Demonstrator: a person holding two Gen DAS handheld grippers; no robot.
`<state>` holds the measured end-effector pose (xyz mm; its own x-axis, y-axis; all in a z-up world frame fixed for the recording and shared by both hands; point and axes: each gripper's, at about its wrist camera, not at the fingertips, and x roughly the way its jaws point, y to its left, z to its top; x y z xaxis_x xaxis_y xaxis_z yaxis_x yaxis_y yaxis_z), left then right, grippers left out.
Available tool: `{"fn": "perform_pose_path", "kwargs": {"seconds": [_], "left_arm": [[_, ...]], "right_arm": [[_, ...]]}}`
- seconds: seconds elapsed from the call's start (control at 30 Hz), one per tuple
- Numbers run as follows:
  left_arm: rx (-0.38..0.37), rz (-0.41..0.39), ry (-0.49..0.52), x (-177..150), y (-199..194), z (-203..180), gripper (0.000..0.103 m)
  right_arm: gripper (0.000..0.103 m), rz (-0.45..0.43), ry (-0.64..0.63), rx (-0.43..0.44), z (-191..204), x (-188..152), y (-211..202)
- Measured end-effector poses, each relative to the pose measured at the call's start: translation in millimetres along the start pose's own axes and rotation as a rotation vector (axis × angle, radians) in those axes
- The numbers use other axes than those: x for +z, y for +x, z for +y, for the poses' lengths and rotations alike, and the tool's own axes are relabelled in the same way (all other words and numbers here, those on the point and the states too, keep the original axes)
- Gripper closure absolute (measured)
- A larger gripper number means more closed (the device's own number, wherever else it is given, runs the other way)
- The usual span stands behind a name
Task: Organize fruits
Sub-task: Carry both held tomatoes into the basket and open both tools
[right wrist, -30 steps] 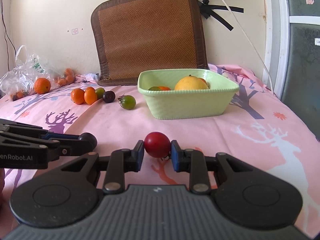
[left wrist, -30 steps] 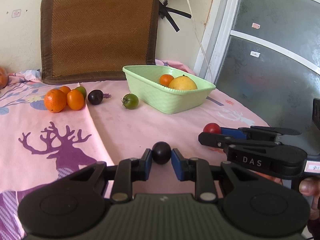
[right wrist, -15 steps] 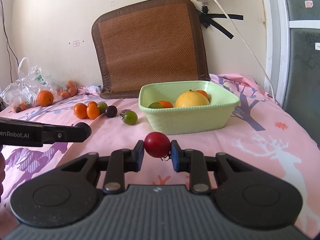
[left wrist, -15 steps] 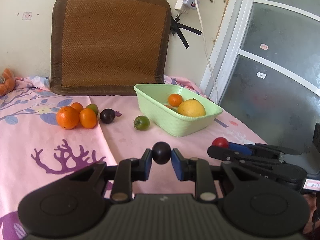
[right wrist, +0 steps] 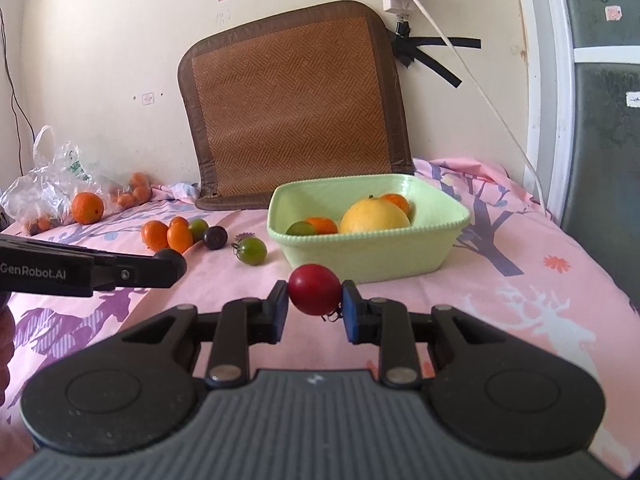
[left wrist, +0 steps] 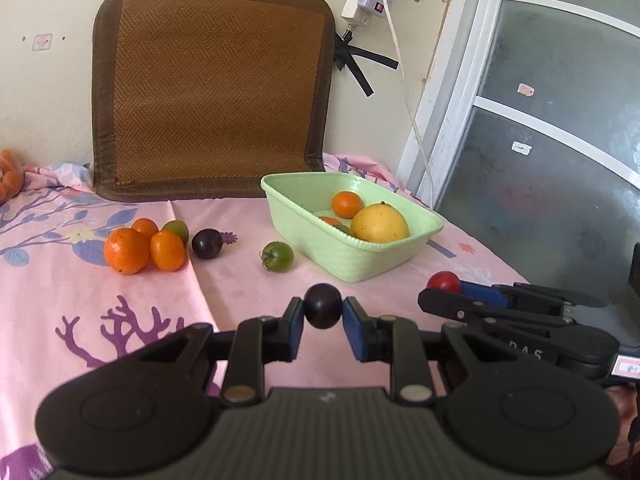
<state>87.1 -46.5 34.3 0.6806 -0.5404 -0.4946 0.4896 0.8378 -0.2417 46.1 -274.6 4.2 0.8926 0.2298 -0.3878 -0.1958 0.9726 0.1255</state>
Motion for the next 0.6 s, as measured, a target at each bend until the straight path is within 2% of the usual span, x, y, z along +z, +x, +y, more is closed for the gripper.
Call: {"fn": "perform_pose_path", "kwargs": {"seconds": [0.37,0.6], "left_arm": [[-0.016,-0.047,0.063,51.0,34.4,-6.3,0.081],[-0.05,-0.003,0.058,82.5,87.6,-0.1,0.08]], "right_arm": [[0.072,-0.097,-0.023,-0.037,-18.3,35.7,24.3],[0.072,-0.082,-0.057,-0.064,-28.9,49.7,67.9]]}}
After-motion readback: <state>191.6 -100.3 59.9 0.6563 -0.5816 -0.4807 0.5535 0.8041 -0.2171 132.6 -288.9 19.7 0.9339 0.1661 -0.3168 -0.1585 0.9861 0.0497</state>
